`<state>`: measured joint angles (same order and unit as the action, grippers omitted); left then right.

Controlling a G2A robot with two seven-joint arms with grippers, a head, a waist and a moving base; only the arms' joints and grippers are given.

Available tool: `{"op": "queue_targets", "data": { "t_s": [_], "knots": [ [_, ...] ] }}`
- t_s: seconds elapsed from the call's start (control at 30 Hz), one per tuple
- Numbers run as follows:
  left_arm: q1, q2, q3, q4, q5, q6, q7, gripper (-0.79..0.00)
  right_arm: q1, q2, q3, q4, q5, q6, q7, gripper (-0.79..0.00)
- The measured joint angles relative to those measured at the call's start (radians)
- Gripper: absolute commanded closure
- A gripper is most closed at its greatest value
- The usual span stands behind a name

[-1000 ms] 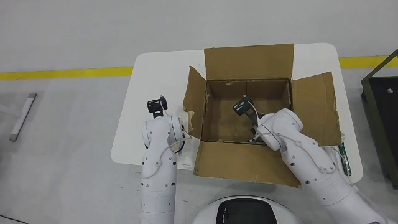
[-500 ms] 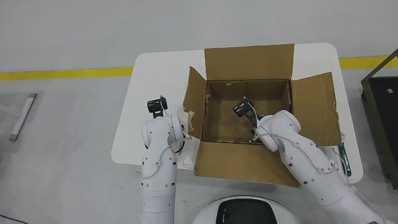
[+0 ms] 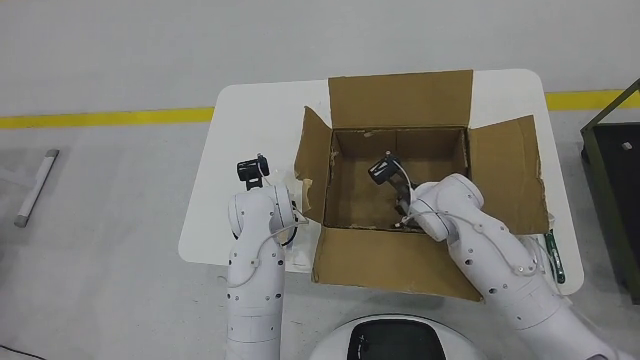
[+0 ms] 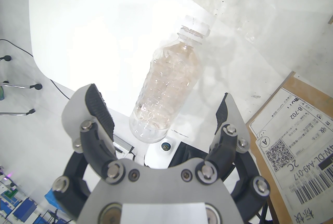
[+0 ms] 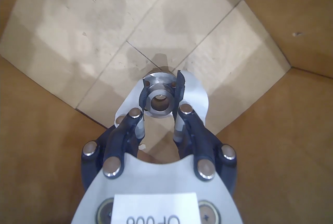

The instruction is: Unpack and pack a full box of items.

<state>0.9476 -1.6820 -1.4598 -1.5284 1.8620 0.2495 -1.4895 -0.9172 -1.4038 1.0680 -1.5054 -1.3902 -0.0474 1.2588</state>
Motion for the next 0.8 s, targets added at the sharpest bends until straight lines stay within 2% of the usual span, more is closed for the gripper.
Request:
{"op": "queue_targets", "data": {
  "t_s": [0.2, 0.27, 0.57, 0.67, 0.8],
  "knots": [
    [0.000, 0.000, 0.000, 0.000, 0.000, 0.000, 0.000, -0.785, 0.024, -0.007, 0.004, 0.004, 0.054, 0.004, -0.040, 0.000],
    [0.000, 0.000, 0.000, 0.000, 0.000, 0.000, 0.000, -0.785, 0.018, -0.008, 0.035, -0.022, 0.128, 0.002, -0.068, 0.000],
    [0.000, 0.000, 0.000, 0.000, 0.000, 0.000, 0.000, -0.785, -0.068, 0.017, 0.331, -0.135, 0.695, -0.127, -0.126, 0.000],
    [0.000, 0.000, 0.000, 0.000, 0.000, 0.000, 0.000, -0.785, -0.099, 0.026, 0.396, -0.143, 0.855, -0.178, -0.130, 0.000],
    [0.000, 0.000, 0.000, 0.000, 0.000, 0.000, 0.000, -0.785, -0.130, 0.035, 0.437, -0.138, 0.989, -0.230, -0.130, 0.000]
  ]
}}
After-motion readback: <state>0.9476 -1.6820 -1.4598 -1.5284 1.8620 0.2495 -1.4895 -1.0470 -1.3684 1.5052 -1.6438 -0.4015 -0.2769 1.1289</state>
